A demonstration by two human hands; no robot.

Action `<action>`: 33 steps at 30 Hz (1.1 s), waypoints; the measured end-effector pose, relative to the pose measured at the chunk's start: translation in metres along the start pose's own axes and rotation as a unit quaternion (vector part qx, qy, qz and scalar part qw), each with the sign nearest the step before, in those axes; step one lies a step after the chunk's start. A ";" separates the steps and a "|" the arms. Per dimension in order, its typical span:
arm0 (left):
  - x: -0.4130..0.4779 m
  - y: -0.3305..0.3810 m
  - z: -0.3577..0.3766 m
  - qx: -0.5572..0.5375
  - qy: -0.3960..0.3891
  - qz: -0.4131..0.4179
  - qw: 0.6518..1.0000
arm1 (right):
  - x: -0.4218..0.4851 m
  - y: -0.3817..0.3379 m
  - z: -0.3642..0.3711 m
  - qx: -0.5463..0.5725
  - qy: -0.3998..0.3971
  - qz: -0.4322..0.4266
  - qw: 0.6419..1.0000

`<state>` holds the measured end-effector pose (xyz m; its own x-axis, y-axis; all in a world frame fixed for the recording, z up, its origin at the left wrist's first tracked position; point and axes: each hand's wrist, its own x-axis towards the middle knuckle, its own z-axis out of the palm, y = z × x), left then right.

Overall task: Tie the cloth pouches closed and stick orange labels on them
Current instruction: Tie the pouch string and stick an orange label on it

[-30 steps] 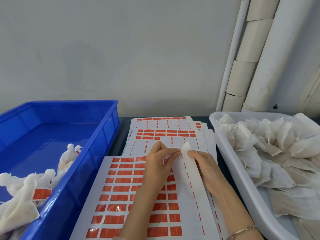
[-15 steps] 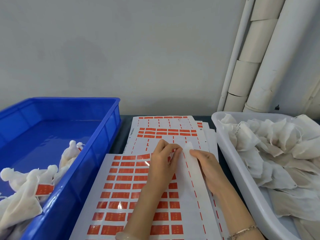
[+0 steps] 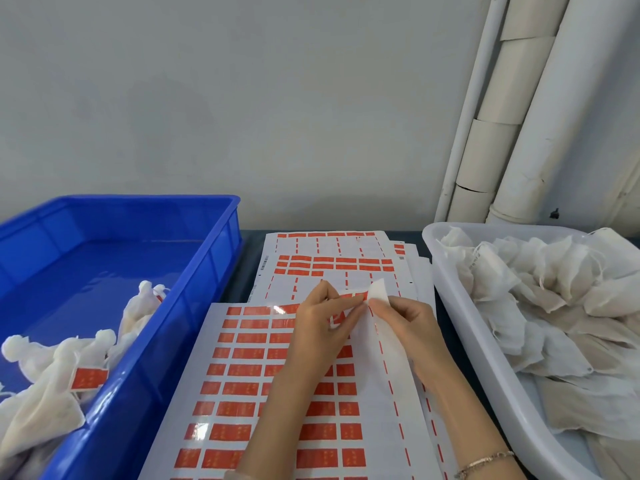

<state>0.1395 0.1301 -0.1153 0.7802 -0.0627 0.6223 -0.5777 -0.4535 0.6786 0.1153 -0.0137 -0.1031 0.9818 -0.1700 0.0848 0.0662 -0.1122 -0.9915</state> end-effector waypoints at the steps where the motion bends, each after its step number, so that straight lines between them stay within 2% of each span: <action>1: 0.000 0.001 0.001 0.002 0.004 0.005 1.000 | -0.001 -0.001 0.001 -0.017 0.005 -0.014 1.000; 4: -0.001 0.004 0.003 -0.008 0.013 0.021 1.000 | -0.004 -0.003 0.003 -0.024 0.031 -0.027 0.999; 7: -0.003 0.006 0.005 -0.020 0.016 0.025 0.999 | -0.004 -0.004 0.004 0.010 0.068 0.005 0.998; 12: -0.004 0.006 0.004 -0.021 0.011 0.026 0.999 | -0.004 -0.005 0.004 0.010 0.067 0.032 0.997; 15: -0.003 0.007 0.003 -0.028 0.013 0.022 0.999 | -0.005 -0.005 0.004 0.007 0.055 0.008 0.998; 20: -0.001 0.006 0.000 -0.030 0.012 0.015 0.999 | -0.004 -0.001 0.004 -0.074 0.040 -0.068 0.994; 28: 0.005 0.005 -0.007 -0.041 -0.010 -0.003 0.999 | -0.001 0.005 0.004 -0.134 0.033 -0.146 0.980; 33: 0.009 0.003 -0.013 -0.063 -0.032 -0.026 0.997 | -0.002 0.005 0.002 -0.144 0.029 -0.168 0.975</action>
<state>0.1416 0.1399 -0.1025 0.8216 -0.1012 0.5610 -0.5583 -0.3418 0.7560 0.1145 -0.0121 -0.1087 0.9012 -0.1296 0.4136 0.3214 -0.4402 -0.8384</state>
